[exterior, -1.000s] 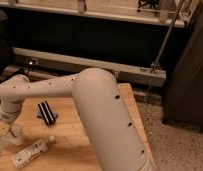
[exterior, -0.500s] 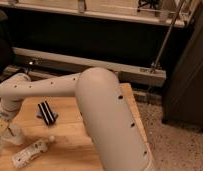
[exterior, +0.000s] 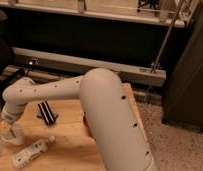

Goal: Place the pepper in the ceramic cup

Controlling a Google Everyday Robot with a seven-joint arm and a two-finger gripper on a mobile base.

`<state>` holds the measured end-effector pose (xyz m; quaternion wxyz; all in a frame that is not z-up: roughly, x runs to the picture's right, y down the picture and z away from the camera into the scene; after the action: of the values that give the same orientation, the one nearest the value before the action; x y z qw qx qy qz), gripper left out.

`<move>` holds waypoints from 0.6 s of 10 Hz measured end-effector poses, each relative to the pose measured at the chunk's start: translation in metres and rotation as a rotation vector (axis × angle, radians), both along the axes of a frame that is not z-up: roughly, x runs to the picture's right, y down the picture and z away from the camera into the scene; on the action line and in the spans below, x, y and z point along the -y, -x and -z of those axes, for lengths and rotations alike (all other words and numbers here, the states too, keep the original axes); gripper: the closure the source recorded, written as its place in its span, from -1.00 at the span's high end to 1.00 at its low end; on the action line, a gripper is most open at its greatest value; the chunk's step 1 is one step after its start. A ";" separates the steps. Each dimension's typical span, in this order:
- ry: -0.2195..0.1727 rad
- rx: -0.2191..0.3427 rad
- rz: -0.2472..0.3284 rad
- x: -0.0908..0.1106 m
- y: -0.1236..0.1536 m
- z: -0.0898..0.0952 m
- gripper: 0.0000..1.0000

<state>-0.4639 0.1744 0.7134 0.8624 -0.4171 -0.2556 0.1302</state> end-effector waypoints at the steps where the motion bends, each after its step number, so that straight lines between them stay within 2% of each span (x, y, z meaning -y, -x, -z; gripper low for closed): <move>1: -0.007 0.005 -0.004 -0.001 -0.001 -0.001 -0.90; 6: -0.042 0.039 -0.025 0.005 0.005 0.003 -0.90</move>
<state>-0.4690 0.1694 0.7102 0.8640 -0.3982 -0.2805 0.1274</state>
